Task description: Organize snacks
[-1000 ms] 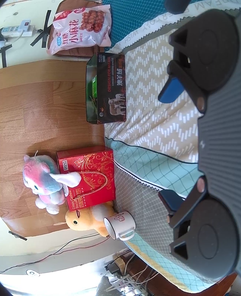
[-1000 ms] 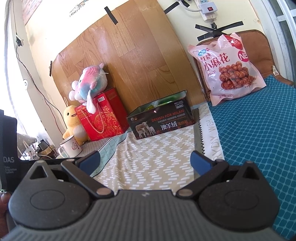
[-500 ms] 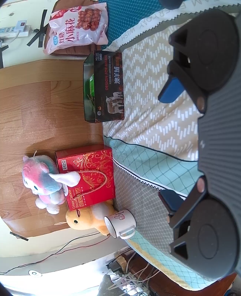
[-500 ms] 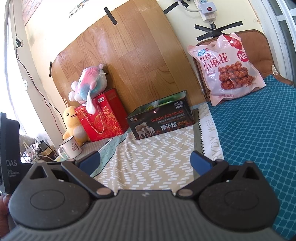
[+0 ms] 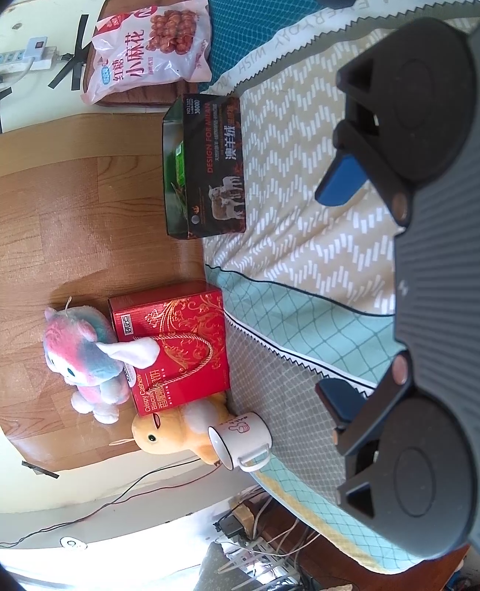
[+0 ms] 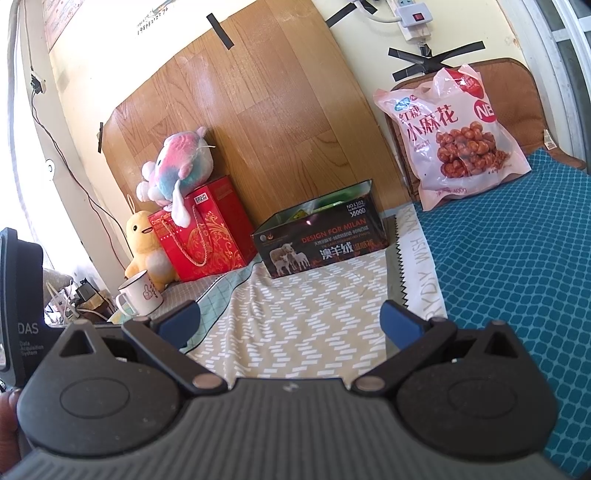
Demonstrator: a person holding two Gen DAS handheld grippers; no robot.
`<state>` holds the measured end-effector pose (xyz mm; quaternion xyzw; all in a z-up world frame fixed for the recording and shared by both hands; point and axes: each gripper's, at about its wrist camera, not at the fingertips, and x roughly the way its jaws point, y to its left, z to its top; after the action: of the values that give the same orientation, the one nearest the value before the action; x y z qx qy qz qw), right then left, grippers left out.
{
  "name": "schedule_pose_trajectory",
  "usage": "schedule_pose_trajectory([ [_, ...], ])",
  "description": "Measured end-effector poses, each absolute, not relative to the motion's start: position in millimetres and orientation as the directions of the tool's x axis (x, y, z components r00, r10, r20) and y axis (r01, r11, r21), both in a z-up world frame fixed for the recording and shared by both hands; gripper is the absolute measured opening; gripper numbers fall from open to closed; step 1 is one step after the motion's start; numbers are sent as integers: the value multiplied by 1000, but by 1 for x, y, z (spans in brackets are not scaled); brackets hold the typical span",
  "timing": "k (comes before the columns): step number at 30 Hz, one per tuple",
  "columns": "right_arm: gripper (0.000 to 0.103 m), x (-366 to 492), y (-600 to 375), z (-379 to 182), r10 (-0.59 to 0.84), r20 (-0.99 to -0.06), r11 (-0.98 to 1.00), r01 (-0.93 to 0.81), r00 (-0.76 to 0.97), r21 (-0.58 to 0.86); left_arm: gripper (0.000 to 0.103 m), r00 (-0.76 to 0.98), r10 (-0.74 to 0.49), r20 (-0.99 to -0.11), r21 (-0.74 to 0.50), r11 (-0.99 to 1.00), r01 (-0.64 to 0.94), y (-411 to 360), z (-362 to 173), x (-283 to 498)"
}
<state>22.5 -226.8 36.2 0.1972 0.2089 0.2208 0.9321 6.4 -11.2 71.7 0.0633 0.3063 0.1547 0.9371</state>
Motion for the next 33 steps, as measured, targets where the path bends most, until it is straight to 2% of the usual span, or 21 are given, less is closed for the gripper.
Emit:
schedule_pose_trajectory([
  [10,103,23,-227,37,493,-302,825,-329,815,460,103,771,347,-534,242,936,-254,-14,72,7],
  [33,103,25,-229,33,491,-308,822,-316,815,473,103,766,334,-550,246,941,-233,-15,68,10],
])
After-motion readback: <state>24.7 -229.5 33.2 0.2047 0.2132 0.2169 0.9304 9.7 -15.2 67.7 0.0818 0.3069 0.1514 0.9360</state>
